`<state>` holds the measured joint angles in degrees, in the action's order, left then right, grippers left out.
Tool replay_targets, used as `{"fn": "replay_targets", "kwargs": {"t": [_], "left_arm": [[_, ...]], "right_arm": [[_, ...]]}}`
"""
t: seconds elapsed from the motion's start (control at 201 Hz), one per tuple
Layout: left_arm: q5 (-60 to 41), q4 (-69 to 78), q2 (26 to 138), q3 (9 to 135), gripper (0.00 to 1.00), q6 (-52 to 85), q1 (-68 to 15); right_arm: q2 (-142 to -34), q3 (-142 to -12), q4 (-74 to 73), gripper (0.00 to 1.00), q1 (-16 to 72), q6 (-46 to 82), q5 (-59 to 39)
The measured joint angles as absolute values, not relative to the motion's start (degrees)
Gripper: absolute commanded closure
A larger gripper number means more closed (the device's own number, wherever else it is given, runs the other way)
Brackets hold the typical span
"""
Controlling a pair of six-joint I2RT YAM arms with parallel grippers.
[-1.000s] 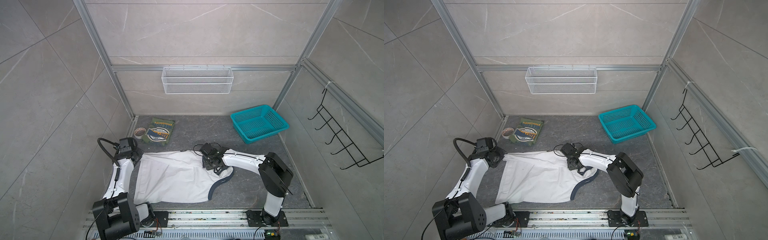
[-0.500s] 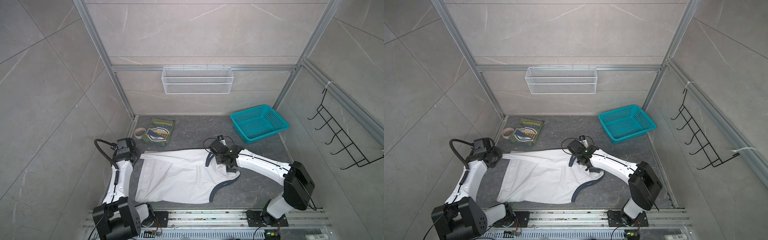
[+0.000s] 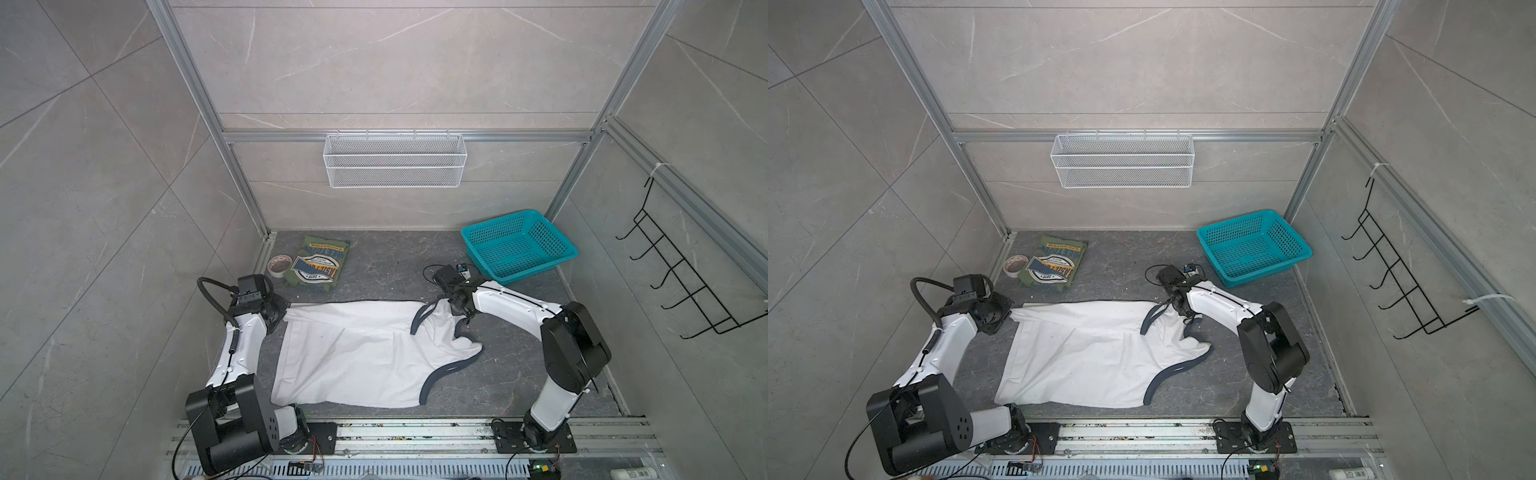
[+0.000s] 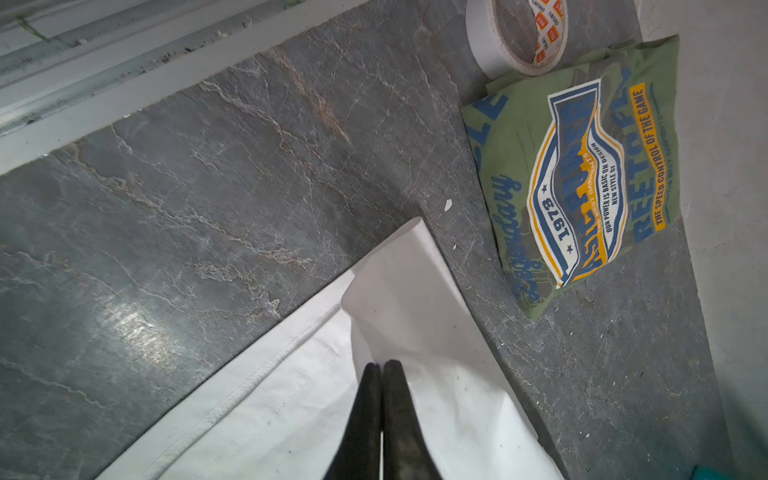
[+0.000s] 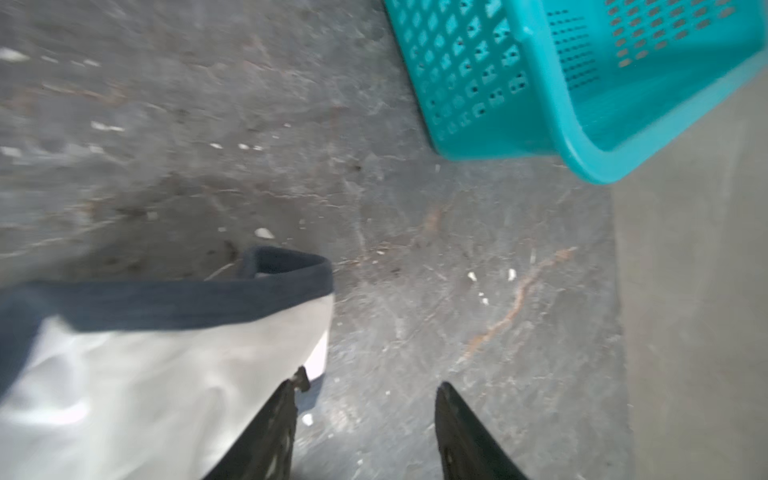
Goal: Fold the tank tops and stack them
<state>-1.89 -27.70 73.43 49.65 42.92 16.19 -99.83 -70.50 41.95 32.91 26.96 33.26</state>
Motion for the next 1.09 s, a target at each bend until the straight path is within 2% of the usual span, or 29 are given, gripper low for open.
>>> {"fn": "replay_targets", "kwargs": {"t": [0.109,0.244,0.458,0.771,0.985,1.095], "left_arm": [[-2.1,-27.6,73.5,49.6,1.00,42.9,16.2],[-2.1,-26.9,73.5,49.6,1.00,42.9,16.2],[-2.1,-26.7,73.5,49.6,1.00,42.9,16.2],[-2.1,-26.7,73.5,49.6,1.00,42.9,16.2],[-2.1,-26.7,73.5,49.6,1.00,42.9,16.2],[-2.1,-26.7,73.5,49.6,1.00,42.9,16.2]], "right_arm": [[-95.4,-70.3,39.8,0.47,33.1,28.5,24.9],[-91.4,-68.2,34.6,0.45,34.7,33.1,14.1],[-93.9,-64.0,26.3,0.45,38.6,41.2,0.3],[-100.8,-62.7,19.6,0.53,42.5,47.1,-6.8],[-103.7,-62.5,17.4,0.65,42.6,47.8,-8.0],[-104.6,-62.5,16.7,0.67,42.7,47.8,-8.4]]}}
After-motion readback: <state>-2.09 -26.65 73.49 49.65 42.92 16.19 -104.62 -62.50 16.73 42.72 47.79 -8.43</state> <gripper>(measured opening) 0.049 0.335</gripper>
